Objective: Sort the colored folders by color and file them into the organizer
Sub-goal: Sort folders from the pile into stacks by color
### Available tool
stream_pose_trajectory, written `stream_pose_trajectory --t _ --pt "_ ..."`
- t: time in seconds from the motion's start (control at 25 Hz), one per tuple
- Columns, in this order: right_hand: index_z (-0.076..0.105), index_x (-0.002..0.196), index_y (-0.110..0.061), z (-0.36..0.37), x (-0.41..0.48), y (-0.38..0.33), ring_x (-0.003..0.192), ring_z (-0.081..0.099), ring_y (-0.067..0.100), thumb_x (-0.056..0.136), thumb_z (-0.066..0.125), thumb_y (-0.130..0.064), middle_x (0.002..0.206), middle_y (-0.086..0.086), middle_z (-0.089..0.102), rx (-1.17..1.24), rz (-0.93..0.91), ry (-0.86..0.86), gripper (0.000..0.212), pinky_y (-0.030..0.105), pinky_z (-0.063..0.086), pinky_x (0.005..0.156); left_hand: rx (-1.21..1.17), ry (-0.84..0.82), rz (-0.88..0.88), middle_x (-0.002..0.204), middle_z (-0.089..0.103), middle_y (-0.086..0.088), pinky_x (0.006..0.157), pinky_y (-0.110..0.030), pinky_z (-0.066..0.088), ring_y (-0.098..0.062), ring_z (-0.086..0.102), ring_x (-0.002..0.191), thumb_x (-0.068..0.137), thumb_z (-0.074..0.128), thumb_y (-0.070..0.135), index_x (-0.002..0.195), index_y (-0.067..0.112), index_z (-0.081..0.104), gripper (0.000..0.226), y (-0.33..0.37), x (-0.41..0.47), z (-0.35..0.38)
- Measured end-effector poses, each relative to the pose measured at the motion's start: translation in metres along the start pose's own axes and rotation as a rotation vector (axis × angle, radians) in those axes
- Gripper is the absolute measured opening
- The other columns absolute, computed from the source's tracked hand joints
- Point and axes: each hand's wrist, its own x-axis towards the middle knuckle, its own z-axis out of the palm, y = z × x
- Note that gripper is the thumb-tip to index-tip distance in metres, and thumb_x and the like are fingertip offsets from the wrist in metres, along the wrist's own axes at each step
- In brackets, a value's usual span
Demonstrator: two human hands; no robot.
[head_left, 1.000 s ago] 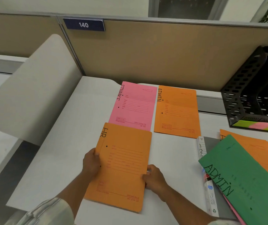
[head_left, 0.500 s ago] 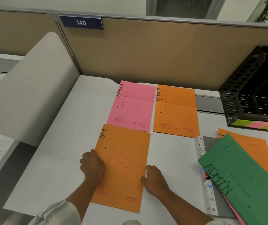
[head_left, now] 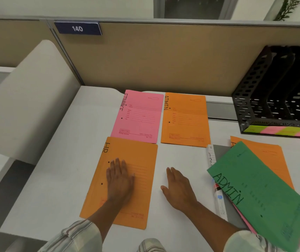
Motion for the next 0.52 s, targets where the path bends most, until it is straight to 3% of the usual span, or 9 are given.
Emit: stream_pose_trajectory --t 0.16,0.4,0.52 --pt "0.004 0.165 -0.015 -0.02 -0.015 0.03 0.16 0.003 0.03 0.106 0.037 -0.052 0.173 0.01 0.0 -0.056 -0.068 0.103 0.077 0.044 0.007 0.128 -0.002 0.002 0.068 0.177 -0.002 -0.017 0.131 -0.051 -0.007 -0.035 -0.01 0.164 0.11 0.029 0.052 0.169 0.009 0.005 0.077 0.056 -0.013 0.004" --pt "0.02 0.163 -0.008 -0.047 -0.052 0.09 0.157 0.018 0.034 0.102 0.051 -0.048 0.171 0.016 0.016 -0.107 -0.045 0.258 0.08 0.051 0.018 0.125 -0.098 -0.003 0.153 0.178 -0.004 -0.011 0.127 -0.042 -0.014 -0.031 -0.011 0.164 0.11 0.023 0.057 0.17 0.014 0.007 0.075 0.157 -0.039 0.011" --pt "0.015 0.164 -0.01 -0.049 -0.07 0.13 0.158 0.014 0.03 0.102 0.045 -0.052 0.172 0.012 0.013 -0.083 0.037 0.232 0.08 0.048 0.016 0.128 -0.156 -0.03 0.173 0.178 -0.002 -0.008 0.128 -0.039 -0.012 -0.029 -0.01 0.165 0.11 0.025 0.058 0.17 0.016 0.011 0.075 0.204 -0.055 0.017"
